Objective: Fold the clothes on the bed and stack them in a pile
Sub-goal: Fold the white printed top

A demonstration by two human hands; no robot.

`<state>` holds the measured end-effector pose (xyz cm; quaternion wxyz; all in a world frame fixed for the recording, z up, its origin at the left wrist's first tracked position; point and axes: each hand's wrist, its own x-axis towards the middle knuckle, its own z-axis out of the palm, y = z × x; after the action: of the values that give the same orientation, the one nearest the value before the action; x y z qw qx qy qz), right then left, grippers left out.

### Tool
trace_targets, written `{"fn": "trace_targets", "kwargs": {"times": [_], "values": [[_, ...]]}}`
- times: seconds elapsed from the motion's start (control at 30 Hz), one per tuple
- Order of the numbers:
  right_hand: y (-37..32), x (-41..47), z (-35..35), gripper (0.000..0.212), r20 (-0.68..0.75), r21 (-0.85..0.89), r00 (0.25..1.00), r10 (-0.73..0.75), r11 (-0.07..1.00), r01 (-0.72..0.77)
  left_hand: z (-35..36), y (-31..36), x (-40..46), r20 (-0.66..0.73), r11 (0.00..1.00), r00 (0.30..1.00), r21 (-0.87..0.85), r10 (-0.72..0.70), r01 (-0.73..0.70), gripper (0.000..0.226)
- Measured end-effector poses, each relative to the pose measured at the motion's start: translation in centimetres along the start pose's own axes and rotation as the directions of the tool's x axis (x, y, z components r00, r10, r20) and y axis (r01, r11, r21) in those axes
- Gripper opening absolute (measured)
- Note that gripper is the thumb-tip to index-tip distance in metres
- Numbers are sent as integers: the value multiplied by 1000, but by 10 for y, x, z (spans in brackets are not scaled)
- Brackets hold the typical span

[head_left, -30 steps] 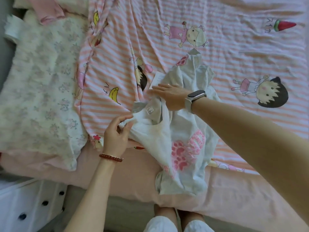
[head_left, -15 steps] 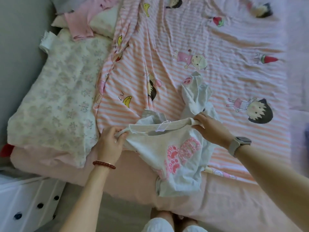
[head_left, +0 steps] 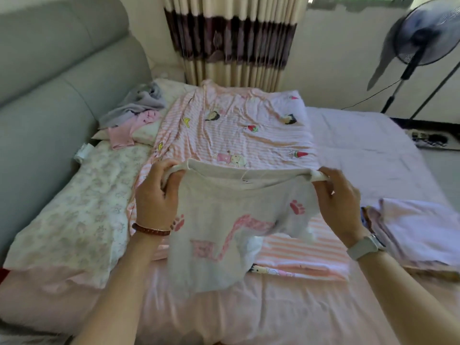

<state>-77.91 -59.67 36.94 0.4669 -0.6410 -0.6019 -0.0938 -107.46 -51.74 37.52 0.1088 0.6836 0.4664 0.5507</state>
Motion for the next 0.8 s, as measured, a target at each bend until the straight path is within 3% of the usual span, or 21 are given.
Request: {"fn": "trace_targets", "kwargs": {"times": [0.13,0.3,0.5,0.63,0.8], "values": [[-34,20,-61,27,-214,80,975,-53,994,71,-28,56,23,-109,992,986,-28,122,-126,30],[-61,39,-111,27,-348,61,915,-202,970,237,-55,95,40,-274,969,938,-67,210,-236,36],[-69,63,-122,32,-444,14,851,-282,947,321,-63,104,71,-341,949,897,-41,280,-312,52],[-54,89,-97,32,-388,-69,877,-284,958,280,-42,86,103,-238,953,923,95,302,-287,49],[-8,118,-30,23,-179,-274,935,-305,928,251,21,21,141,23,941,965,218,262,-261,68]]}}
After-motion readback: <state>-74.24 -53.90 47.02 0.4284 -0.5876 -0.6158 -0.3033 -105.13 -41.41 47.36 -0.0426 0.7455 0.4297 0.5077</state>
